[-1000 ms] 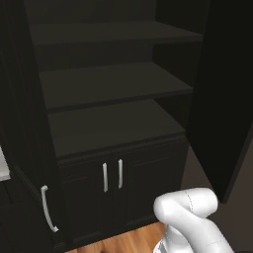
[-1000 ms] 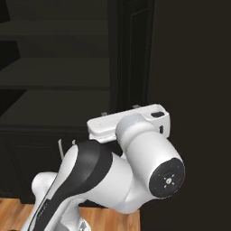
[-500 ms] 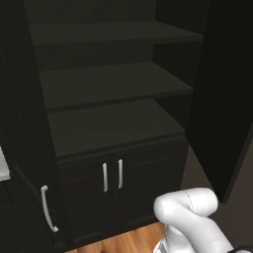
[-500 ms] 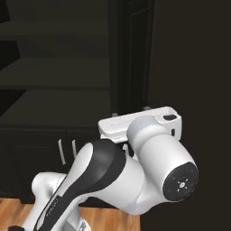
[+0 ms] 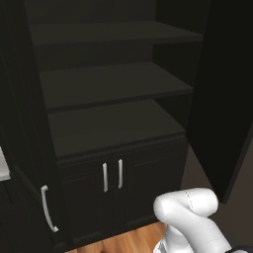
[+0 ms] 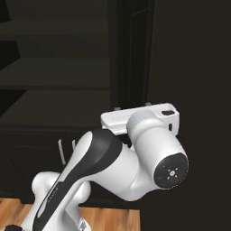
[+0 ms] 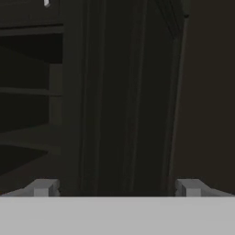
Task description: Close all open cabinet doors.
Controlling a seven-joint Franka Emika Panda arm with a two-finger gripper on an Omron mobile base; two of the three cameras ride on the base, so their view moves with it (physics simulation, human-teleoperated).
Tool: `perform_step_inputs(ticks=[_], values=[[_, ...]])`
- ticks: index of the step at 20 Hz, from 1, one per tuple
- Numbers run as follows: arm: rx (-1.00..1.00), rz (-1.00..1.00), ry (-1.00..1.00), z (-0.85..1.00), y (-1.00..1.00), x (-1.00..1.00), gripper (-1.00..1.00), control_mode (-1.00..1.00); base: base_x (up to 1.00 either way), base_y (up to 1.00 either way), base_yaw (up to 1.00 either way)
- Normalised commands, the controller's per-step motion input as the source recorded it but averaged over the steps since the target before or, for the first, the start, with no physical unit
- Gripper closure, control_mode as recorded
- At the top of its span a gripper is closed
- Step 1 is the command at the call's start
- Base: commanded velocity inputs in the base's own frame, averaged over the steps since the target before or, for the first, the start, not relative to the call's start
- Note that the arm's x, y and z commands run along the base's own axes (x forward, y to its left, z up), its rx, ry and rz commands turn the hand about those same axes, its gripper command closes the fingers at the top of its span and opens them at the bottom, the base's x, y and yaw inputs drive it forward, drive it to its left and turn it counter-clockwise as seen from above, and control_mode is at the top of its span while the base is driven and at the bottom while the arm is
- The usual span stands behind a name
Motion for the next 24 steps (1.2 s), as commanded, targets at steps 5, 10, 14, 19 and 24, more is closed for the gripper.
perform_step_inputs(ticks=[5,10,14,19,24], values=[[0.0,0.0,0.0,-0.18,-0.09,0.61,-1.0,-1.0,0.0,0.0,0.0],[0.0,0.03,0.0,-0.18,-0.06,0.66,-1.0,-1.0,0.0,0.0,0.0],[0.0,0.09,0.0,-0.18,0.0,0.62,-1.0,-1.0,0.0,0.0,0.0],[0.0,0.16,0.0,-0.1,0.1,0.41,-1.0,-1.0,0.0,0.0,0.0],[0.0,0.14,0.0,-0.05,0.38,0.38,-1.0,-1.0,0.0,0.0,0.0]])
